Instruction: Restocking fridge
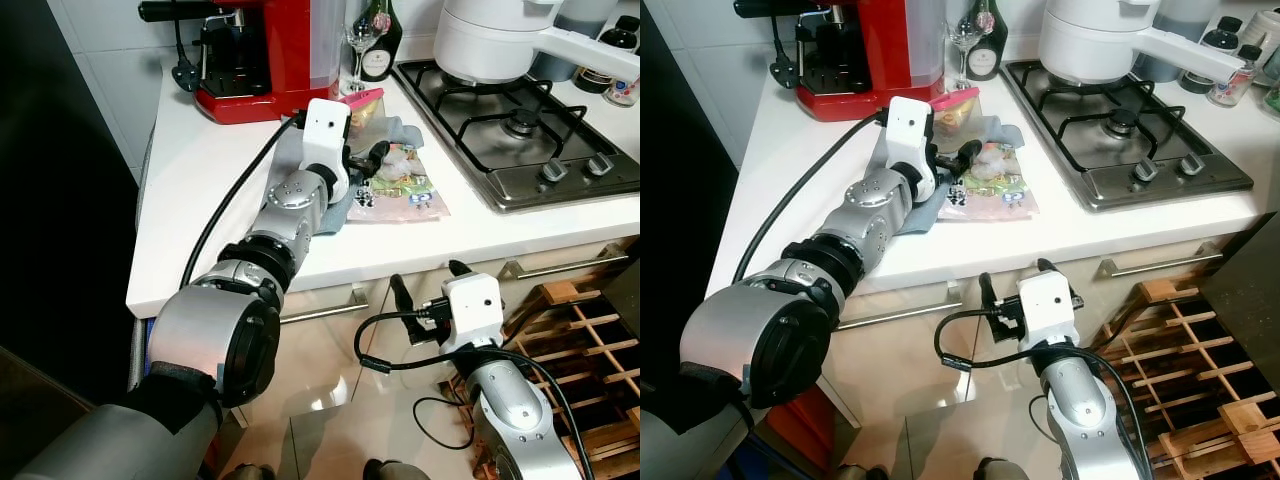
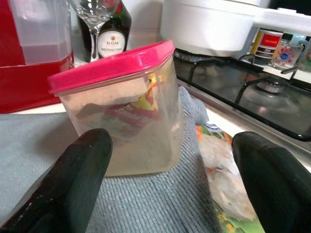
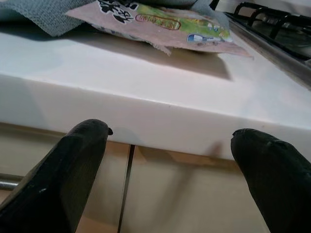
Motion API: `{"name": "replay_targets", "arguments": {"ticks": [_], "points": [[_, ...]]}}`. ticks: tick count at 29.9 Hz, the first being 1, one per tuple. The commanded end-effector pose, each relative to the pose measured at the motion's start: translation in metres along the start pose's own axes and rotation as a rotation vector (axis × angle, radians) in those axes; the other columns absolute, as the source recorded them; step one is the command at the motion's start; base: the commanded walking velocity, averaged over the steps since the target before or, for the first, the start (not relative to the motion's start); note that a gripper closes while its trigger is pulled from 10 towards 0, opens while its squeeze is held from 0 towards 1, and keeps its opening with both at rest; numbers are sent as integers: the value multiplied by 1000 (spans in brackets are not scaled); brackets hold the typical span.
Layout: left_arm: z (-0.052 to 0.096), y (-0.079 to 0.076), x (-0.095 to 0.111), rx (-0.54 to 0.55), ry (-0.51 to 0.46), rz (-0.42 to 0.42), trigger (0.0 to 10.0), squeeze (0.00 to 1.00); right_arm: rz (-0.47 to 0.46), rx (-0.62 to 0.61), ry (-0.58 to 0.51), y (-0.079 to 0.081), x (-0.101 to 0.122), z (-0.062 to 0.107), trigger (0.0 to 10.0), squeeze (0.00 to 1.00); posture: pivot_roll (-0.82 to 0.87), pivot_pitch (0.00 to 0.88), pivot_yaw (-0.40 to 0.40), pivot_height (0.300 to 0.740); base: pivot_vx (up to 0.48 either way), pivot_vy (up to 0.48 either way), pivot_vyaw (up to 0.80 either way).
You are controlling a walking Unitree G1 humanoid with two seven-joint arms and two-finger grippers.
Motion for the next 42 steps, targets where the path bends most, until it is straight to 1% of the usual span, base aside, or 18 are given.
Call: {"name": "replay_targets", "arguments": {"ticks": [1, 10, 12, 17, 18, 19, 20, 22, 25, 26, 27, 29, 33, 36, 38, 39, 40, 42], "points": [[1, -5, -8, -30, 28, -16, 10000, 0, 4, 12, 1, 2, 2, 1, 10000, 286, -335, 67, 26, 740, 0, 0, 0], [4, -7, -10, -91, -25, -27, 10000, 0, -6, -29, -49, -3, 12, -7, 10000, 286, -310, 55, 22, 740, 0, 0, 0], [7, -1, -8, -105, -66, -25, 10000, 0, -7, -60, -89, -8, 20, -12, 10000, 286, -290, 46, 17, 740, 0, 0, 0], [15, 18, 2, -97, -164, -65, 10000, 0, -15, -110, -164, -15, 36, -24, 10000, 278, -254, 17, 18, 740, 0, 0, 0], [15, 18, 2, -97, -164, -65, 10000, 0, -15, -110, -164, -15, 36, -24, 10000, 278, -254, 17, 18, 740, 0, 0, 0], [19, 26, 6, -76, -200, -91, 10000, 0, -32, -117, -177, -16, 39, -30, 10000, 278, -239, 3, 17, 740, 0, 0, 0], [21, 29, 7, -70, -212, -109, 10000, 0, -43, -118, -178, -17, 40, -32, 10000, 278, -237, 0, 17, 740, 0, 0, 0], [24, 35, 9, -54, -228, -115, 10000, 0, -85, -131, -174, -19, 39, -37, 10000, 275, -225, 0, 16, 740, 0, 0, 0], [28, 44, 12, -27, -242, -123, 10000, 0, -180, -157, -149, -27, 36, -48, 10000, 275, -192, 0, 11, 740, 0, 0, 0], [32, 49, 13, -15, -252, -138, 10000, 0, -244, -166, -123, -32, 32, -58, 10000, 271, -170, 0, 4, 740, 0, 0, 0], [32, 49, 13, -15, -252, -138, 10000, 0, -244, -166, -123, -32, 32, -58, 10000, 271, -170, 0, 4, 740, 0, 0, 0], [34, 53, 15, -1, -257, -146, 10000, 0, -282, -163, -108, -35, 30, -66, 10000, 271, -147, 0, -3, 740, 0, 0, 0], [43, 69, 17, 54, -260, -163, 10000, 0, -363, -147, -75, -39, 28, -86, 10000, 267, -95, 0, -20, 740, 0, 0, 0], [48, 74, 17, 70, -259, -175, 10000, 0, -413, -148, -53, -40, 25, -93, 10000, 267, -77, 0, -27, 740, 0, 0, 0], [53, 79, 16, 81, -255, -185, 10000, 0, -474, -162, -31, -41, 23, -99, 10000, 251, -66, 0, -31, 740, 0, 0, 0], [53, 79, 16, 81, -255, -185, 10000, 0, -474, -162, -31, -41, 23, -99, 10000, 251, -66, 0, -31, 740, 0, 0, 0], [56, 82, 16, 87, -250, -190, 10000, 0, -526, -172, -11, -42, 21, -104, 10000, 247, -52, 0, -37, 740, 0, 0, 0], [58, 82, 16, 90, -246, -190, 10000, 0, -567, -176, 5, -41, 18, -108, 10000, 243, -52, 0, -37, 740, 0, 0, 0]]}}
Point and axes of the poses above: a point about 5 cm out from each wrist's last joint towards the gripper, its own z axis pointing back from the gripper into the wrist, its own x axis along the axis of the wrist's last joint, y = z × x, the point moved 1 cm from there along -z, pointing out of the wrist towards the gripper, and after that the axes turned 9 degrees about -z, right-handed, at the moved point
